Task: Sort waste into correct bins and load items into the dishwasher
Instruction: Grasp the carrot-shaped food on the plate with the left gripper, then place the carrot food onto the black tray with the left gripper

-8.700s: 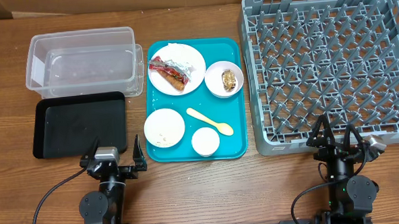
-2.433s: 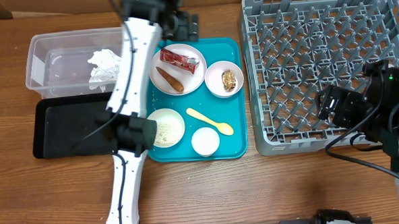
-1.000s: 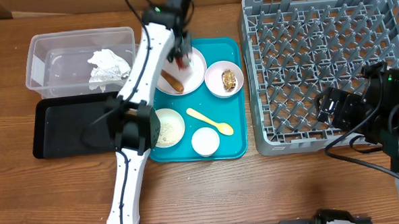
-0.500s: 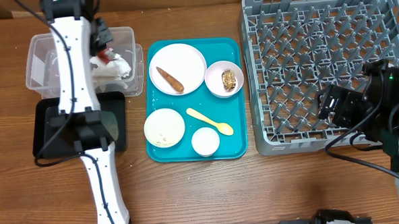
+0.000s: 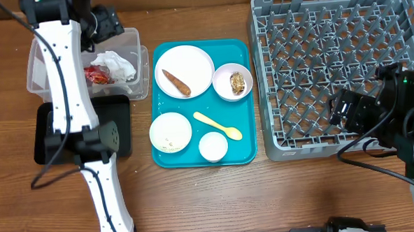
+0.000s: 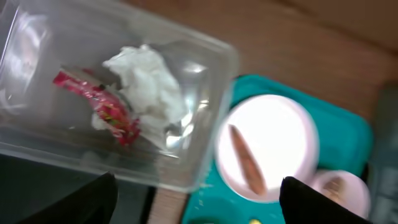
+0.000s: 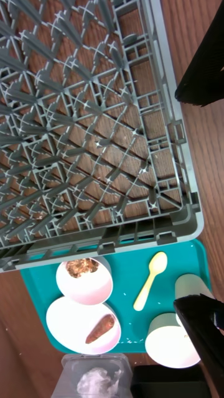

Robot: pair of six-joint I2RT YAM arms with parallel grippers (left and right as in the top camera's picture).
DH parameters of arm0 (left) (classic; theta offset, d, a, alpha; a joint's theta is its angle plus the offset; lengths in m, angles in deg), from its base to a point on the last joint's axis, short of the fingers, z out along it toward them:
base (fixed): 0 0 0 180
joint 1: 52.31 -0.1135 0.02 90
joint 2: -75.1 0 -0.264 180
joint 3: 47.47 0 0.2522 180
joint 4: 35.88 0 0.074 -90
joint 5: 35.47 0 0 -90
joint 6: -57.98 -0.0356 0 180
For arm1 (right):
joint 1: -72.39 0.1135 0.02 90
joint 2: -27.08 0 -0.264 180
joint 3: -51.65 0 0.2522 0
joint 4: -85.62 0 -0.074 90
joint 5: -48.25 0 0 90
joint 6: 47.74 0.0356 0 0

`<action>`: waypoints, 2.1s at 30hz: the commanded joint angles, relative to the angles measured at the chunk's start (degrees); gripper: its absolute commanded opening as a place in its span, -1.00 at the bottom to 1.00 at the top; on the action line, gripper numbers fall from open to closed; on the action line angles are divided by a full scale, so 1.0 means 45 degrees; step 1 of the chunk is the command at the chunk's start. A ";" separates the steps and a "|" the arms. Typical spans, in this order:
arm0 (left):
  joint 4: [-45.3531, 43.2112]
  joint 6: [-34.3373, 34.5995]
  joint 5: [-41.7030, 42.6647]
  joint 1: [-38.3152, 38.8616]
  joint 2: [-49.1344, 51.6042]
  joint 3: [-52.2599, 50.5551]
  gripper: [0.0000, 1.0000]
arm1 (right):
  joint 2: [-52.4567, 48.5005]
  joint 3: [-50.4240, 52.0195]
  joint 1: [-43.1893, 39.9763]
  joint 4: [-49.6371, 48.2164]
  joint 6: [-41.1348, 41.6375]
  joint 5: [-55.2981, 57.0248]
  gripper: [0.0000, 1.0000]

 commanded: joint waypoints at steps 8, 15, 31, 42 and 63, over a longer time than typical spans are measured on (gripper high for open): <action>-0.0899 0.4551 -0.3283 0.5168 -0.2827 -0.5931 0.78 | 0.0015 -0.0277 0.0000 0.0364 -0.0010 -0.0117 1.00; -0.3954 0.7150 -0.3201 0.5527 -0.1166 -0.8816 0.75 | 0.0015 -0.0277 0.0000 0.0481 -0.0010 -0.0117 1.00; -0.5115 0.5693 -0.2409 0.4716 0.1530 -0.9010 0.18 | 0.0015 -0.0277 0.0000 0.0447 -0.0010 -0.0068 1.00; -0.5022 0.3351 -0.1972 0.4711 0.1545 -0.8976 -0.90 | 0.0015 -0.0277 0.0000 0.0452 -0.0010 -0.0068 1.00; 0.0034 -0.0811 -0.0874 0.3361 -0.3031 -0.0058 -0.92 | 0.0015 -0.0277 0.0000 0.0544 -0.0010 -0.0068 1.00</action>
